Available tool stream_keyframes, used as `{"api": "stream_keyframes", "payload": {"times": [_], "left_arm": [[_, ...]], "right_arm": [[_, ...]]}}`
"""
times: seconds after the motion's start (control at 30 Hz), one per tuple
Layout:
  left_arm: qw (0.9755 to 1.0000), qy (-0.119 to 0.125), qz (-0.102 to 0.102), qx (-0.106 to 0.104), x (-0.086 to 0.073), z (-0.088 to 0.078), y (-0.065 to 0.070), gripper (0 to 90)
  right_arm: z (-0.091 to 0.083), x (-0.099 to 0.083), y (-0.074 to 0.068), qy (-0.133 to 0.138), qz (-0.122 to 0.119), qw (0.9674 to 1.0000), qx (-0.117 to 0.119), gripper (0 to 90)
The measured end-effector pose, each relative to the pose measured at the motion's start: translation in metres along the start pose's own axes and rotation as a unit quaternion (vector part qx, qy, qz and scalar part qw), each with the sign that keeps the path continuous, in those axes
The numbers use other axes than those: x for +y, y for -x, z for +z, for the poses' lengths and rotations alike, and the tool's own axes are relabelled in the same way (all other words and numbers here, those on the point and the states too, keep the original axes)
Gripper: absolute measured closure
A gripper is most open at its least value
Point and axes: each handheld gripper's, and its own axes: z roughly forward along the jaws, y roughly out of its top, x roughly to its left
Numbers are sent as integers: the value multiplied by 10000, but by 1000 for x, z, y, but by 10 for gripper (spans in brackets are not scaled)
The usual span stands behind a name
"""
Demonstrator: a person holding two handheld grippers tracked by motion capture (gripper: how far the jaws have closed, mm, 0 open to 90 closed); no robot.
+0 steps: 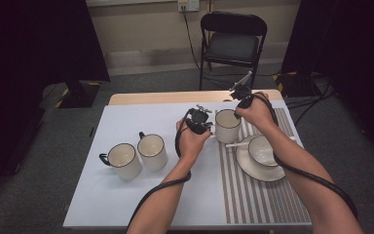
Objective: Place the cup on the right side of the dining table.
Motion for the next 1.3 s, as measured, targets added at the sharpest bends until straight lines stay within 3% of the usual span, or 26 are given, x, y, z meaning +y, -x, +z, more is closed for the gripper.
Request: {"api": "stream_keyframes", "payload": {"times": [0.67, 0.9, 1.3], "left_arm": [[9999, -52, -36, 79, 3, 6, 3, 793], [10000, -33, 5, 66, 3, 8, 6, 791], [10000, -7, -9, -63, 4, 7, 5, 789]], "right_arm": [[5, 0, 5, 13, -21, 10000, -26, 853], [3, 1, 5, 4, -121, 9998, -129, 851], [6, -4, 9, 93, -26, 9999, -86, 843]]}}
